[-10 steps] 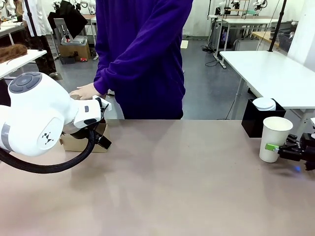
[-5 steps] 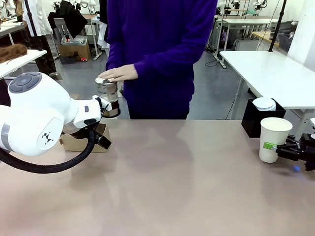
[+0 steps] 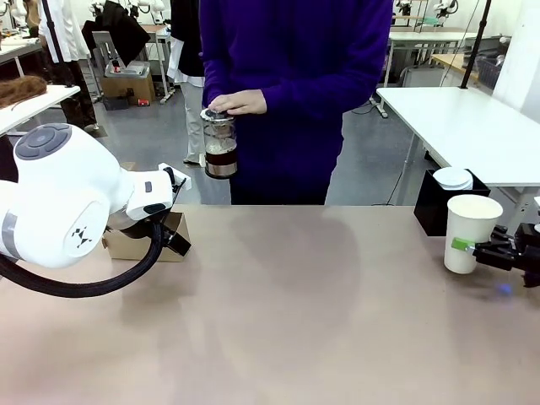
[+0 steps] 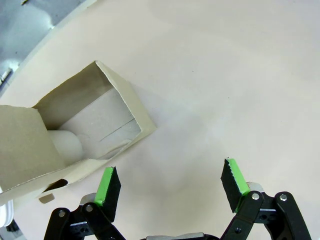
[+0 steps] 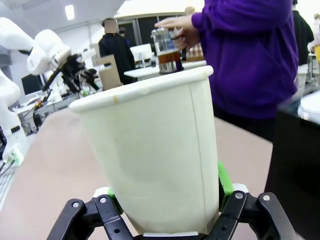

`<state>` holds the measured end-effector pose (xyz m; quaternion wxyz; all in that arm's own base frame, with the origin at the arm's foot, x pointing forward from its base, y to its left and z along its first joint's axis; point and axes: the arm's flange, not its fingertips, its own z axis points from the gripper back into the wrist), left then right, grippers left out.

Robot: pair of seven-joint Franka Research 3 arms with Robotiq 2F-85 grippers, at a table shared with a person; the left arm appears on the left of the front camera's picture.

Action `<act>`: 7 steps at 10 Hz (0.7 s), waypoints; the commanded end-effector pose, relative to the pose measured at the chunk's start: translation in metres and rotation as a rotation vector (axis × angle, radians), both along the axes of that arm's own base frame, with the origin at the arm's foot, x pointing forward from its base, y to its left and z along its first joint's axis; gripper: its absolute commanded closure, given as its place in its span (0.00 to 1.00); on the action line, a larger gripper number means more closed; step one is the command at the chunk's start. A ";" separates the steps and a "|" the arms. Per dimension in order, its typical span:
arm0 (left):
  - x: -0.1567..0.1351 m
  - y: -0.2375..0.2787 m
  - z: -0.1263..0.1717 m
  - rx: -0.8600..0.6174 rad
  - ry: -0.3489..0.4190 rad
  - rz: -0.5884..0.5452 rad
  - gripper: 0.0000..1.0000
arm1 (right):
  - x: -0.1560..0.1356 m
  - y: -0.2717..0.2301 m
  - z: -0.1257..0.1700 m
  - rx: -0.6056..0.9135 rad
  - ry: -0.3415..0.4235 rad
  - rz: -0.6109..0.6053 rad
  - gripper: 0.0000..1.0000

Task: Pour a drink into a cup and package it in a carrier.
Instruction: Pick up the 600 ml Paper Cup and place it in the middle top area of the table.

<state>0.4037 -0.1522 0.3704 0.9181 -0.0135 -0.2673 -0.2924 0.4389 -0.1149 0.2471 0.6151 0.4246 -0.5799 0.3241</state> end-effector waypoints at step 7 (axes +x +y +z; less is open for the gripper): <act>0.000 0.000 0.000 -0.001 0.000 0.000 0.00 | 0.059 0.196 0.111 0.016 0.062 0.014 0.20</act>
